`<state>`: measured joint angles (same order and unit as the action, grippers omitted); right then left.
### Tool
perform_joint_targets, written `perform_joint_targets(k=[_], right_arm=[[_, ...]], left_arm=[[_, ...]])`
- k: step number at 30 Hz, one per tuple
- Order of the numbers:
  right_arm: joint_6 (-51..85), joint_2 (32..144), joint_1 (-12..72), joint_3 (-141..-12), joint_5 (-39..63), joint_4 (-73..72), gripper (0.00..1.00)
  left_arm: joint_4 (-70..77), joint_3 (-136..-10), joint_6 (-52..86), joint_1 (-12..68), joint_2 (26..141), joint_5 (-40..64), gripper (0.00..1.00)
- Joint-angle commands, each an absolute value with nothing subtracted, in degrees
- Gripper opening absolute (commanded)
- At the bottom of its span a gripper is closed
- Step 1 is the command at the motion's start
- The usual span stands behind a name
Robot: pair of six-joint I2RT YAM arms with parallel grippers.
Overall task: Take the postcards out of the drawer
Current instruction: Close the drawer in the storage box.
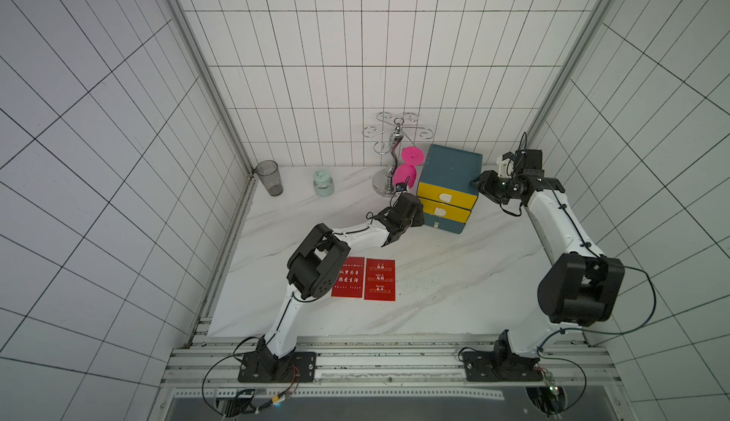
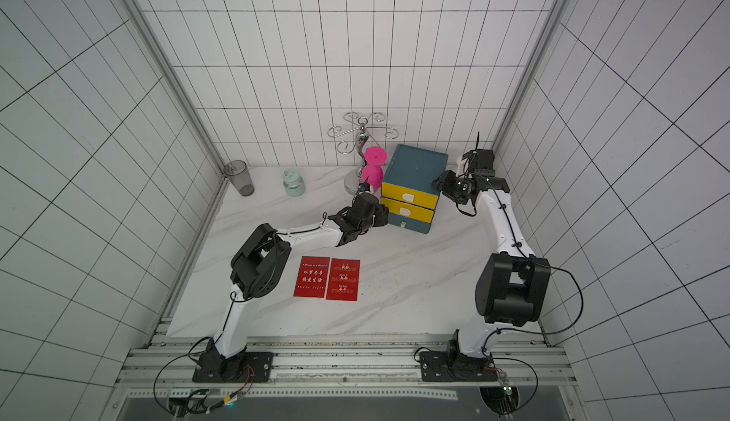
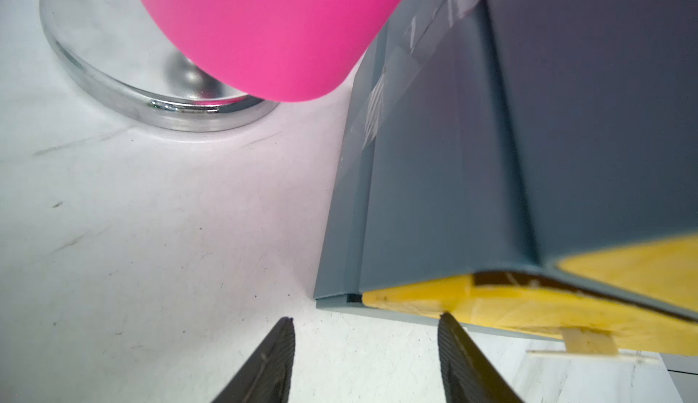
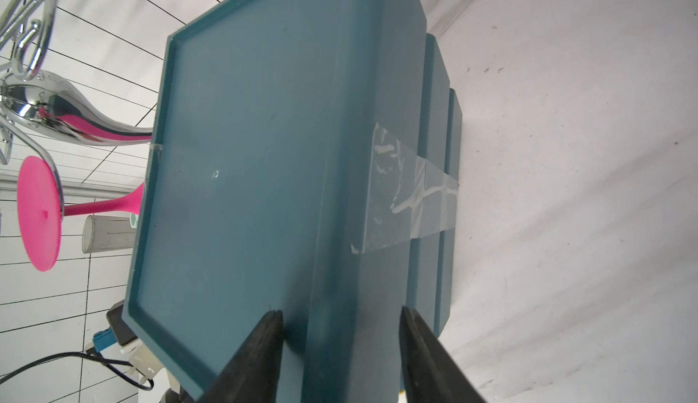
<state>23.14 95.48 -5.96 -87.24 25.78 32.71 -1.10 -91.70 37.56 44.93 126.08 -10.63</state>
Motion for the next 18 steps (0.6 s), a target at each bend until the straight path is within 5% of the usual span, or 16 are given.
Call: perform_joint_targets(k=[1, 18], right_arm=[[23.5, 96.0, -5.8, -84.8, 27.0, 34.2, 0.52], [23.4, 96.2, -6.3, -84.7, 27.9, 33.6, 0.52]], left_arm=[[2.0, -91.0, 36.0, 45.2, 125.7, -12.0, 0.60], [3.2, -82.4, 41.1, 45.9, 117.1, -6.6, 0.62]])
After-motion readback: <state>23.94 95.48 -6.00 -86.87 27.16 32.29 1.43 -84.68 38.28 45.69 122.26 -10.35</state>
